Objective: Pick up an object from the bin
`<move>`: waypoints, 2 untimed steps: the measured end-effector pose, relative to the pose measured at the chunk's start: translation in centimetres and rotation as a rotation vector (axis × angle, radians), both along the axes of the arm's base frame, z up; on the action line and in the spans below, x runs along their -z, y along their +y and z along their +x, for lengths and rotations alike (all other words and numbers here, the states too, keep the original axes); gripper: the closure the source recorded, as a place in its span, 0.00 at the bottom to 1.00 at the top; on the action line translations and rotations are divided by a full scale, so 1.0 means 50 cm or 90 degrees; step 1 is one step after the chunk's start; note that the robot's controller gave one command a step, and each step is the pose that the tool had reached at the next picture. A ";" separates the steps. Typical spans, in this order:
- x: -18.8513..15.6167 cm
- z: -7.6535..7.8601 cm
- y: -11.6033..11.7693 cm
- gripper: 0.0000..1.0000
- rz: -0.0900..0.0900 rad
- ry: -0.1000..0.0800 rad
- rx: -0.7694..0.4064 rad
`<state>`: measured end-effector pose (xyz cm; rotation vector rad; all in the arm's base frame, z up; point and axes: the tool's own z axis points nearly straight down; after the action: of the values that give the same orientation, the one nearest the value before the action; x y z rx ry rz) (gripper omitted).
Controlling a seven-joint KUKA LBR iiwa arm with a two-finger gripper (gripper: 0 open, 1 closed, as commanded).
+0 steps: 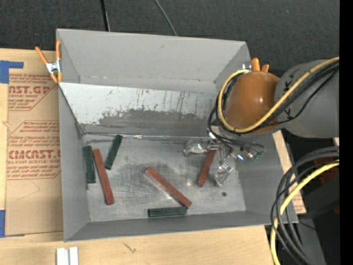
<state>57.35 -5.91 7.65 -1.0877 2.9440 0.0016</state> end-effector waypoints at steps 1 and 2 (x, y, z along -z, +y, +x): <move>0.025 0.008 0.000 1.00 -0.004 -0.003 -0.065; 0.021 0.008 0.000 1.00 -0.003 -0.003 -0.080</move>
Offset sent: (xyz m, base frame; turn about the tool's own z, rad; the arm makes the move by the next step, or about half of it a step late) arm 0.0000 0.0000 0.0000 0.0000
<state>57.73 -5.90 6.59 -1.2694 2.8668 -0.0077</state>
